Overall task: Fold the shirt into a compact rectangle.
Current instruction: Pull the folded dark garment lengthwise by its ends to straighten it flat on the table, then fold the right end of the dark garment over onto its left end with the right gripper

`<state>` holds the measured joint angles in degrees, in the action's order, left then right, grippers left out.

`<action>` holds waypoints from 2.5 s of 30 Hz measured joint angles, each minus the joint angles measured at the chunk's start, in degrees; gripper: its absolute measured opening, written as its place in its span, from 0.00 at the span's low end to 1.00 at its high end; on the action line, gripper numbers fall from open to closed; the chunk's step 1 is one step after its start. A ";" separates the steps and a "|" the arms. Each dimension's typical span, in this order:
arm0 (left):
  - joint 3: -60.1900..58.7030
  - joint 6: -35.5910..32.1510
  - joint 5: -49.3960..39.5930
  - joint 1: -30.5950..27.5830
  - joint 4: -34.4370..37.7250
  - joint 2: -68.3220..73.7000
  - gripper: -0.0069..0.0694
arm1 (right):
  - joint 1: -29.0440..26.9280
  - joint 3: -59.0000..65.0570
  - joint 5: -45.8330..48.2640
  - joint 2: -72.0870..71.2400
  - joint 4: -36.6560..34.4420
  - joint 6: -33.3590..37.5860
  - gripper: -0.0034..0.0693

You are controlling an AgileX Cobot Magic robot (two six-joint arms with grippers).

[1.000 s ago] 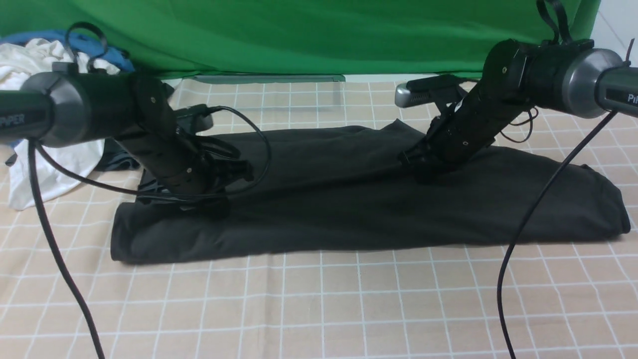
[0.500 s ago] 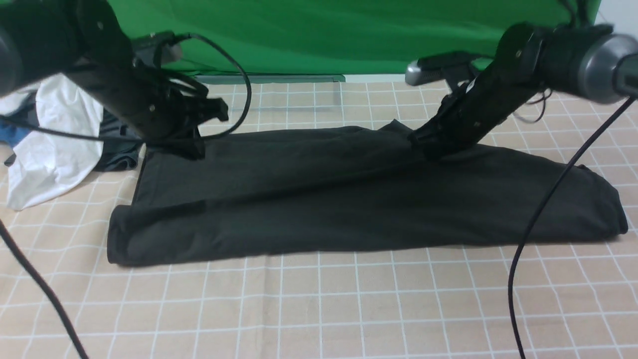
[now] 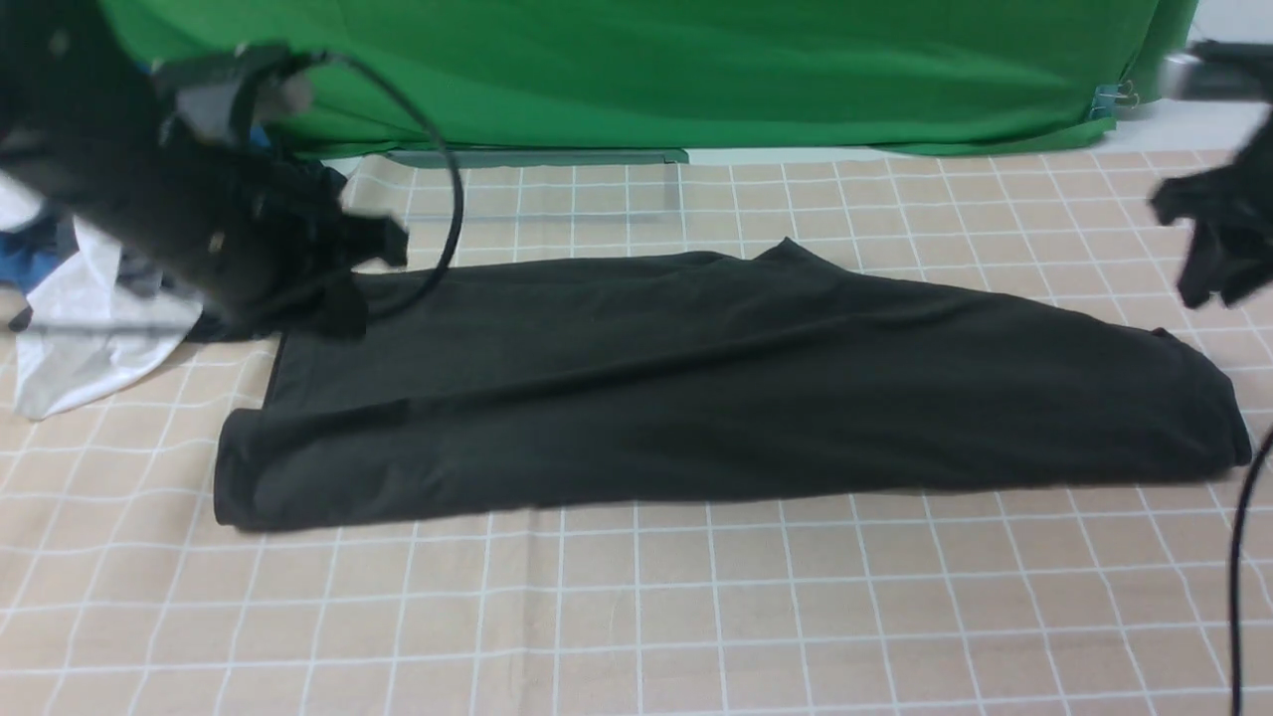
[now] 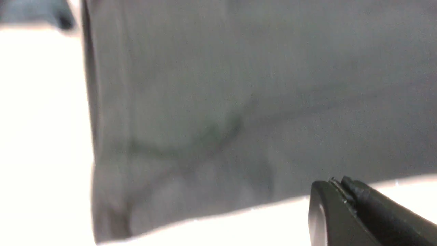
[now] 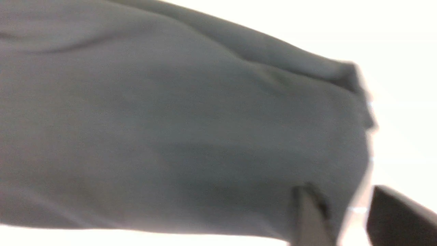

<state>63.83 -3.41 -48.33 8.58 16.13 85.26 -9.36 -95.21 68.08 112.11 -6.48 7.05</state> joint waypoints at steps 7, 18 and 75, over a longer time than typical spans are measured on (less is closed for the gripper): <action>-15.44 -2.27 3.10 0.00 4.13 -14.02 0.12 | -2.52 4.91 -5.88 3.37 -0.05 -1.72 0.94; -20.27 -2.73 4.35 0.00 4.33 -24.60 0.12 | 2.56 5.15 -9.13 10.31 -0.05 0.50 0.53; -20.27 -0.68 -0.93 0.00 6.50 -35.03 0.12 | 48.67 -24.71 -28.26 21.07 -16.69 -13.32 0.43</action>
<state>43.56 -4.09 -49.27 8.58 22.63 50.23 39.31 -119.91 39.82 133.18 -23.16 -6.27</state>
